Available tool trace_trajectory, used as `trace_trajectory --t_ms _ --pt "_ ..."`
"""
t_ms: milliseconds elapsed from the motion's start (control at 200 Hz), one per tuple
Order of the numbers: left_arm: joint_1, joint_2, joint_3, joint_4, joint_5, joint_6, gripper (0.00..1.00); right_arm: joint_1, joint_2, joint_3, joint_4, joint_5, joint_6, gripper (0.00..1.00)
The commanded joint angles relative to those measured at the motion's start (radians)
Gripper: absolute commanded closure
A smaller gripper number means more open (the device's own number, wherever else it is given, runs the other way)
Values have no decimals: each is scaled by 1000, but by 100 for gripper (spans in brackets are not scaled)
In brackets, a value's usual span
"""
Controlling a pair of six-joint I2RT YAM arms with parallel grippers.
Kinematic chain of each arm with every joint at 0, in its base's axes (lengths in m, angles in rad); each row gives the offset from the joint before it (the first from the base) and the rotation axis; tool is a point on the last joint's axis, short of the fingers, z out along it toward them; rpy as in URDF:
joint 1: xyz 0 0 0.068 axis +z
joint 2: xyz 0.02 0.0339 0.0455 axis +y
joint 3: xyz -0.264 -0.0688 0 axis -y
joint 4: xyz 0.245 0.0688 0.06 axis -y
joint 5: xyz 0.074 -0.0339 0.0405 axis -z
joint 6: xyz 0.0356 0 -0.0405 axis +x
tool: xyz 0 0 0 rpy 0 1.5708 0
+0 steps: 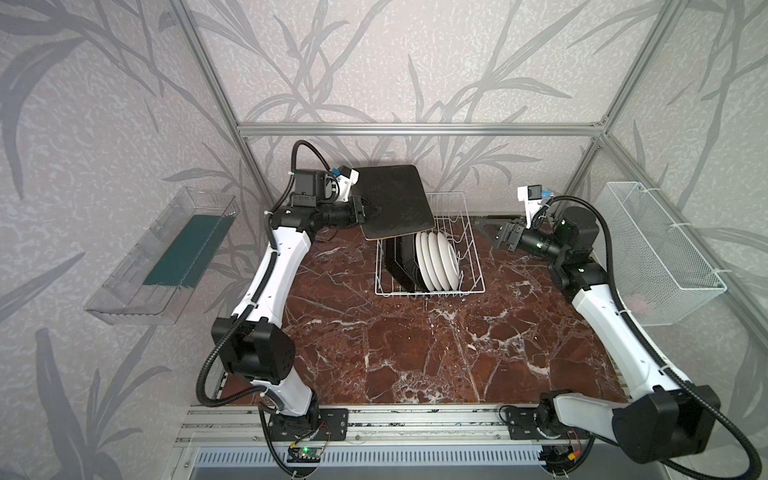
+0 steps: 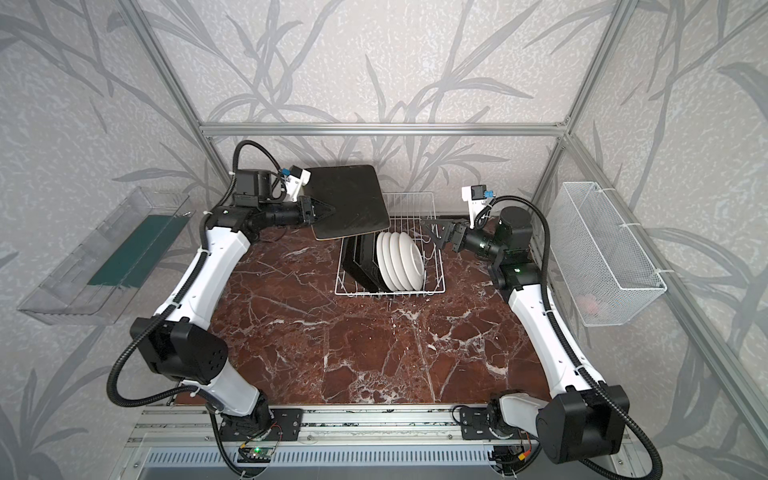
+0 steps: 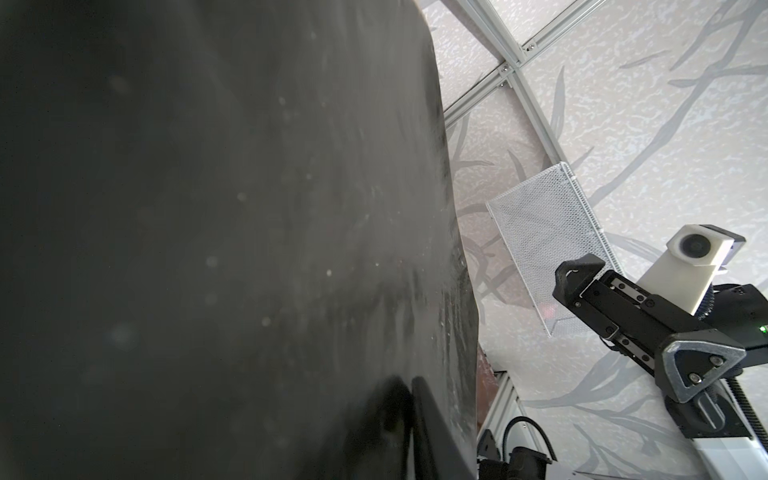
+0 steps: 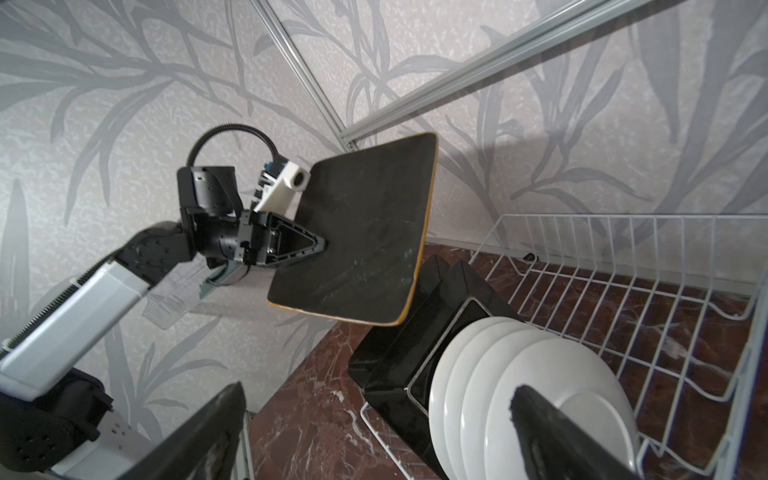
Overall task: Unload the plates from the dish rack
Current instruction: 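Lower the dark plate onto the table beside the rack with the left gripper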
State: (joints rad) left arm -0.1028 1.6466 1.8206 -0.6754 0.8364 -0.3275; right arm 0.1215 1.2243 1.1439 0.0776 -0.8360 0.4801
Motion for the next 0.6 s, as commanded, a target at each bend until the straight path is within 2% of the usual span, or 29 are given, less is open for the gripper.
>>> trace_trajectory --t_ms 0,65,200,595 --pt "18 -72 132 -164 -45 192 100 0 -41 -16 -107 11 -104 1" --pt "27 -60 185 -254 -138 242 100 0 -57 -21 -134 15 -127 1" --pt "48 -41 257 -365 -242 313 100 0 -84 -19 -210 29 -172 1" --pt "83 -16 280 -452 -526 390 100 0 -118 -40 -313 54 -218 1"
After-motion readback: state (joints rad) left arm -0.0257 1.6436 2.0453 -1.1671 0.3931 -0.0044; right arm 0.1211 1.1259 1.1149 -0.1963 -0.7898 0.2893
